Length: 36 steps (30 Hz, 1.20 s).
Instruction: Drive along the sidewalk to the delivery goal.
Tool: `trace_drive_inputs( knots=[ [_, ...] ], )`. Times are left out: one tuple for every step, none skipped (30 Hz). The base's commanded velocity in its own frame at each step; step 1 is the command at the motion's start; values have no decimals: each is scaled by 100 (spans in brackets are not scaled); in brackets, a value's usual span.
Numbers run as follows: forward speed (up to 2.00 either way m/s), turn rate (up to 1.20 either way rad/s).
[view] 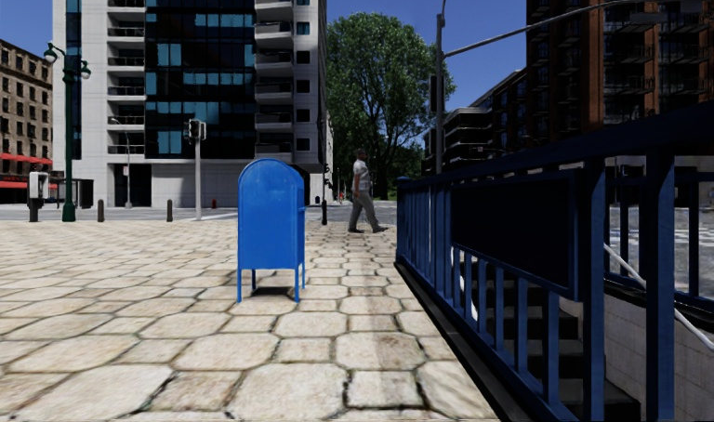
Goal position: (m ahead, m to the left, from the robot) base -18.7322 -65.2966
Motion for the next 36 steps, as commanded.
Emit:
trace_drive_inputs(
  knots=[
    [200, 0],
    [200, 0],
    [200, 0],
    [200, 0],
    [200, 0],
    [200, 0],
    [200, 0],
    [200, 0],
    [200, 0],
    [200, 0],
    [200, 0],
    [200, 0],
    [200, 0],
    [200, 0],
    [200, 0],
    [200, 0],
    [200, 0],
    [200, 0],
    [200, 0],
    [200, 0],
    [200, 0],
    [200, 0],
    [200, 0],
    [200, 0],
    [200, 0],
    [200, 0],
    [200, 0],
    [200, 0],
    [200, 0],
    [200, 0],
    [200, 0],
    [200, 0],
    [200, 0],
    [200, 0],
    [200, 0],
    [200, 0]
  ],
)
